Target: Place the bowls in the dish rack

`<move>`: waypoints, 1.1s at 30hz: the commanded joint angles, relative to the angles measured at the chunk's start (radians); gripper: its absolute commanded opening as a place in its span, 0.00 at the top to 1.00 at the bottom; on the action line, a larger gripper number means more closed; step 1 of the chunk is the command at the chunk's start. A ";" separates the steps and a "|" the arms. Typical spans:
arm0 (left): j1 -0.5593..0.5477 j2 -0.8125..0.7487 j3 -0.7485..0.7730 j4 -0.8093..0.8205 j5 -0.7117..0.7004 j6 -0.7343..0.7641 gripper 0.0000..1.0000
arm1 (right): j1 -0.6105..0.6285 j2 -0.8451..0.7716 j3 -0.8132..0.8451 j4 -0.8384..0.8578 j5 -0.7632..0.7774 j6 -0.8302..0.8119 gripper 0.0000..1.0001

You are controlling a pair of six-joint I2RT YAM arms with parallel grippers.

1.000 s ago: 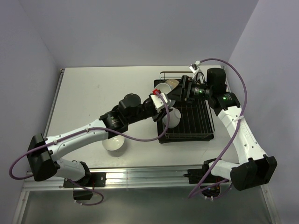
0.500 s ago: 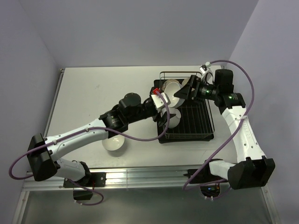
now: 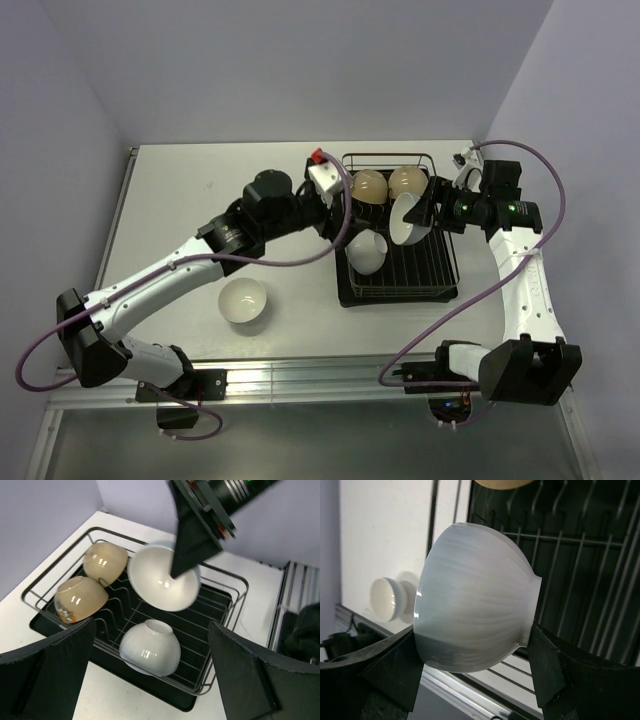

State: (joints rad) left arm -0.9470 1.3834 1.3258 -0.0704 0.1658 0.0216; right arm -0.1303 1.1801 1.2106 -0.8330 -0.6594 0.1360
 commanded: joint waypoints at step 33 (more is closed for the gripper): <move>0.260 -0.060 -0.007 -0.111 0.004 -0.187 0.01 | 0.278 0.072 -0.068 0.008 0.501 -0.064 1.00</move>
State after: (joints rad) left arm -0.6922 1.3647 1.3144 -0.2001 0.1635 -0.1452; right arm 0.1322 1.2491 1.1324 -0.8822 -0.2203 0.0620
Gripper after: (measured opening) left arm 0.995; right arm 0.798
